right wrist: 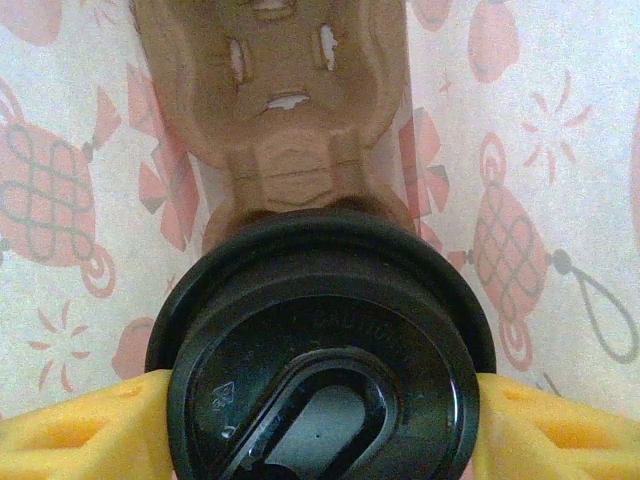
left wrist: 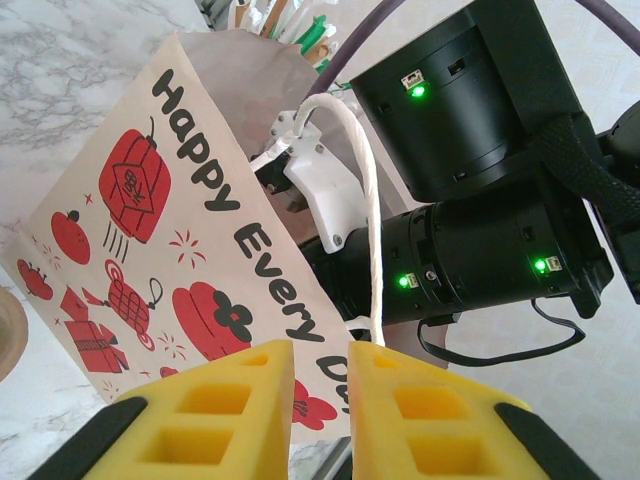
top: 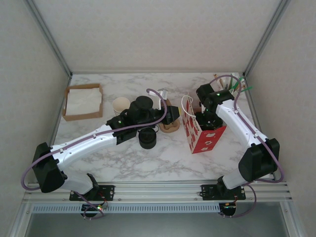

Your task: Pack the takeout coffee

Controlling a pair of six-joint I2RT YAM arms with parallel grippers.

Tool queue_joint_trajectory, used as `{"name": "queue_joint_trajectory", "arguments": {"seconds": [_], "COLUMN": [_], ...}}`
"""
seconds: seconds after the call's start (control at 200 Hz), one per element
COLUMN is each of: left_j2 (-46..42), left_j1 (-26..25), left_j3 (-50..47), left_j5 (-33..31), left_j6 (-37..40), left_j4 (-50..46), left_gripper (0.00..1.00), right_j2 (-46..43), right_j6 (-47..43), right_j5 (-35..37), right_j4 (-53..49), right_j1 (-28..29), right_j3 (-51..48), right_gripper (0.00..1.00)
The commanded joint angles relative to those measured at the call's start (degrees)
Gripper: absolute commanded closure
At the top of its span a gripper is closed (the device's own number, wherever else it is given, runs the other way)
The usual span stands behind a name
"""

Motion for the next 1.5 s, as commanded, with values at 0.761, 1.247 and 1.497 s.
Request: {"name": "queue_joint_trajectory", "arguments": {"seconds": [0.761, 1.247, 1.497], "left_j2": [0.61, 0.69, 0.47], "left_j1": [0.53, 0.55, 0.53], "left_j3": [0.38, 0.50, 0.51], "left_j5": [0.46, 0.62, 0.34], "left_j6": [-0.34, -0.60, -0.69], "left_j4": [1.12, 1.42, 1.41], "left_gripper": [0.78, 0.74, 0.62], "right_j2": [2.82, 2.40, 2.49], "right_j6": [0.41, 0.33, 0.33], "right_j5": [-0.80, -1.05, -1.21], "right_j4": [-0.15, 0.11, 0.02], "right_j1": [-0.45, -0.81, -0.82], "right_j3": [-1.20, -1.91, -1.95], "right_gripper": [0.31, 0.31, 0.31]}}
